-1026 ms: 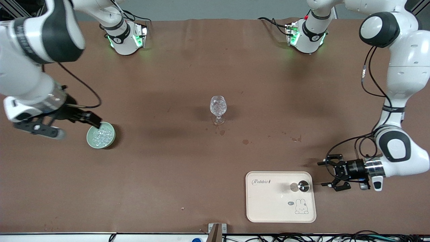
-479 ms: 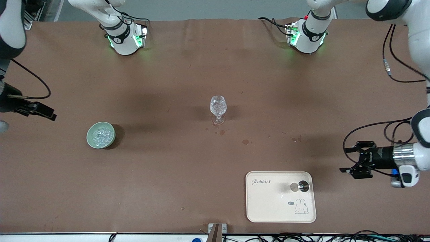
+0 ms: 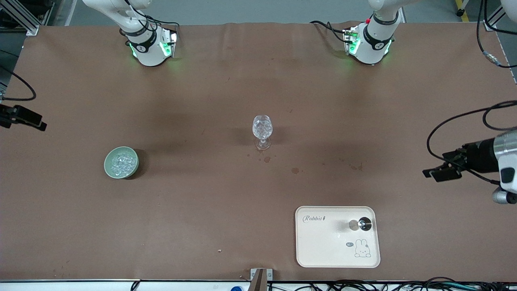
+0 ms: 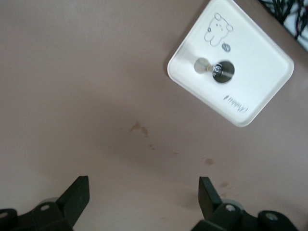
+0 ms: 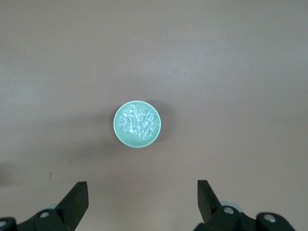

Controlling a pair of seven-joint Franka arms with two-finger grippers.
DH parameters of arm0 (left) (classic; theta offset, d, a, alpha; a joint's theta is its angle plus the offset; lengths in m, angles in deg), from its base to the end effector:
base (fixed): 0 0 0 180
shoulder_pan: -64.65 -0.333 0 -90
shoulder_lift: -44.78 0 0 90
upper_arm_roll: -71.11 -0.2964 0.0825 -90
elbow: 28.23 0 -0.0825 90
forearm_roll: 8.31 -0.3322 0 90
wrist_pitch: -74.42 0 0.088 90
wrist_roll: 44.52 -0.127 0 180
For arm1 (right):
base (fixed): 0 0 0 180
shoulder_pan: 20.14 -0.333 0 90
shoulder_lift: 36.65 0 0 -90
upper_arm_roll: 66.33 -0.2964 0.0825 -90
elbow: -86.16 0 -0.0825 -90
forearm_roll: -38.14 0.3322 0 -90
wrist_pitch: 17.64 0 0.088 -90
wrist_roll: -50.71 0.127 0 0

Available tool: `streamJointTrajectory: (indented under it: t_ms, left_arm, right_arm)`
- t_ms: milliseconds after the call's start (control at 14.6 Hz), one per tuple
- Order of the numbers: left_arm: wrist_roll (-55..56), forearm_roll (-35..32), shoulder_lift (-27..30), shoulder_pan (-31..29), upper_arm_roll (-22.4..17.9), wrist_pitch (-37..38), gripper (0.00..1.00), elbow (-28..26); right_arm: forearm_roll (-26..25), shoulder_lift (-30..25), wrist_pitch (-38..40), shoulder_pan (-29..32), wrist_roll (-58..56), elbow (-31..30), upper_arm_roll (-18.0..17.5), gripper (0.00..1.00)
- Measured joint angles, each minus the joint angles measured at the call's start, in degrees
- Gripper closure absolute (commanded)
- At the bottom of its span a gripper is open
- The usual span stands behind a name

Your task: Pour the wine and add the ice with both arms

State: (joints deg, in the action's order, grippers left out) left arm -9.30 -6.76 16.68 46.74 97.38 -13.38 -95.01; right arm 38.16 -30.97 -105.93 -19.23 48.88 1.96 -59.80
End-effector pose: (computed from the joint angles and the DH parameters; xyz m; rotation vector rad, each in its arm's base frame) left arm 0.6155 -0.0291 0.4969 2.8439 0.7387 -0.2320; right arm 0.5237 -0.0653 0.5739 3.1289 -0.1527 -0.0437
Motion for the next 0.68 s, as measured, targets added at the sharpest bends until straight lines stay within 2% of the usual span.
streamJointTrajectory:
  t_ms: [137, 274, 479, 684]
  left_arm:
    - [-3.17, -2.24, 2.38, 0.67, 1.38, 1.12, 0.0, -0.14]
    - [-7.16, -4.5, 5.14, 3.11, -0.17, 1.45, 0.0, -0.27]
    - [-15.69, -5.95, 10.12, 10.37, -9.11, 2.02, 0.0, -2.09]
    - [-23.42, -5.95, 16.43, 14.1, -15.02, 2.54, 0.0, -8.41]
  right_arm:
    - [0.0, -0.63, 3.47, -0.01, -0.08, 1.53, -0.52, 0.0]
    - [0.0, -2.34, 5.05, -0.13, -0.08, 1.81, -1.36, 0.0]
    - [0.0, -4.84, 5.86, -0.2, -0.11, 1.73, -1.86, 0.0]
    - [0.0, -5.5, 5.94, -0.21, -0.15, 1.44, -1.93, 0.0]
